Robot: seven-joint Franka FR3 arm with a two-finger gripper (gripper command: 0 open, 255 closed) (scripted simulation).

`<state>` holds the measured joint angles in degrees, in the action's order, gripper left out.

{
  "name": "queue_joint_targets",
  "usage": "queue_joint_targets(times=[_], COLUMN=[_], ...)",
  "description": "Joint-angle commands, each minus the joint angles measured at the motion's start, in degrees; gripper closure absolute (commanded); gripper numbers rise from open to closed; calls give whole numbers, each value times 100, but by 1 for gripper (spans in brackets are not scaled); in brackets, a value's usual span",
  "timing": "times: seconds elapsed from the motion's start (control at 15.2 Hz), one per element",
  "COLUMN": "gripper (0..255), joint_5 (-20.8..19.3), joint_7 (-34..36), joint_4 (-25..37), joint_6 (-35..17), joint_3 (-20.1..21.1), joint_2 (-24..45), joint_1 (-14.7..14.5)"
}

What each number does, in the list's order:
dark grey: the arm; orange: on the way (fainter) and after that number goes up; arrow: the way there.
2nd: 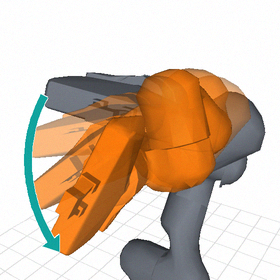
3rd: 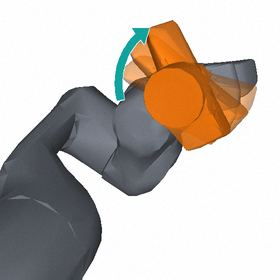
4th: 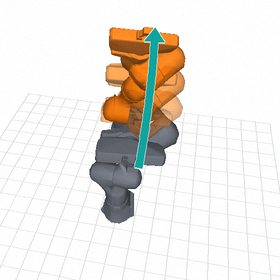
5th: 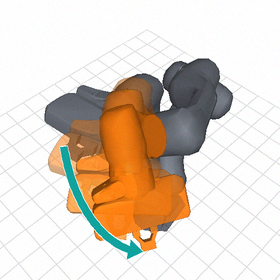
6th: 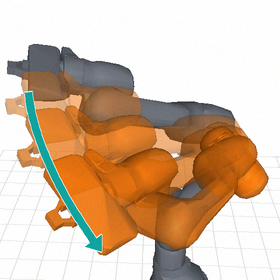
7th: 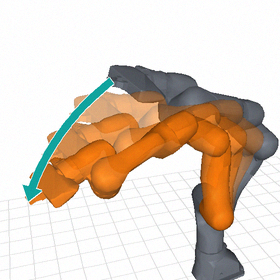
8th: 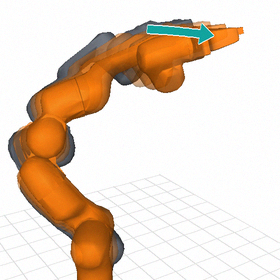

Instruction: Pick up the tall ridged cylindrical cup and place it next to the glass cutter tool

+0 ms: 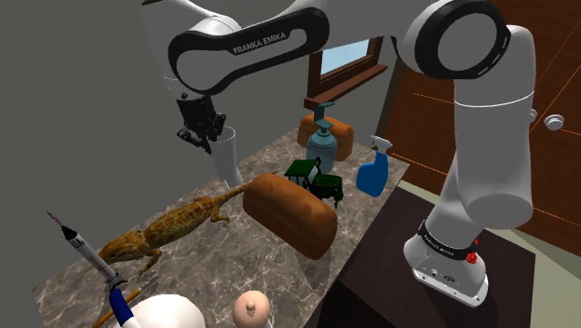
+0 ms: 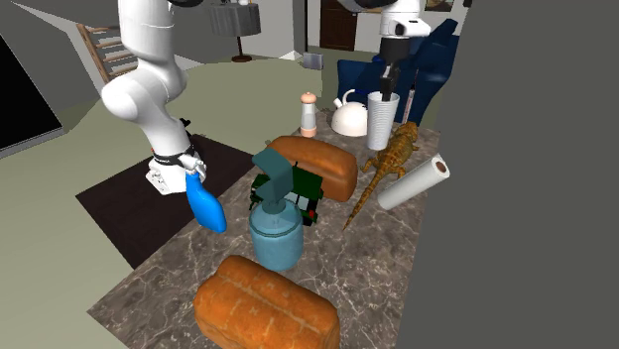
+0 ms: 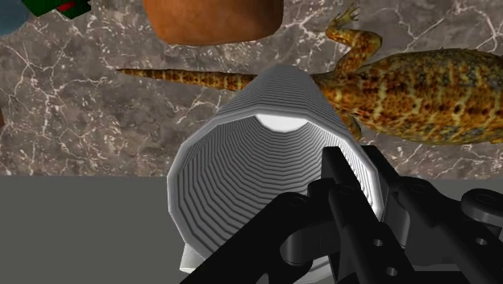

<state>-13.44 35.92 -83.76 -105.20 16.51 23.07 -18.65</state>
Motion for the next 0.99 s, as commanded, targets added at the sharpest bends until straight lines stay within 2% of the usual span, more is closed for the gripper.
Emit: queue_joint_targets(times=[0.0, 0.53, 0.92], gripper=[255, 255, 255], joint_5=[-65, -353, -557], joint_7=[229, 1060, 1502], joint_4=[98, 1219, 2773], joint_6=[-29, 231, 726], joint_3=[40, 140, 110], joint_2=[163, 1168, 2286], joint_1=[-171, -1029, -1807])
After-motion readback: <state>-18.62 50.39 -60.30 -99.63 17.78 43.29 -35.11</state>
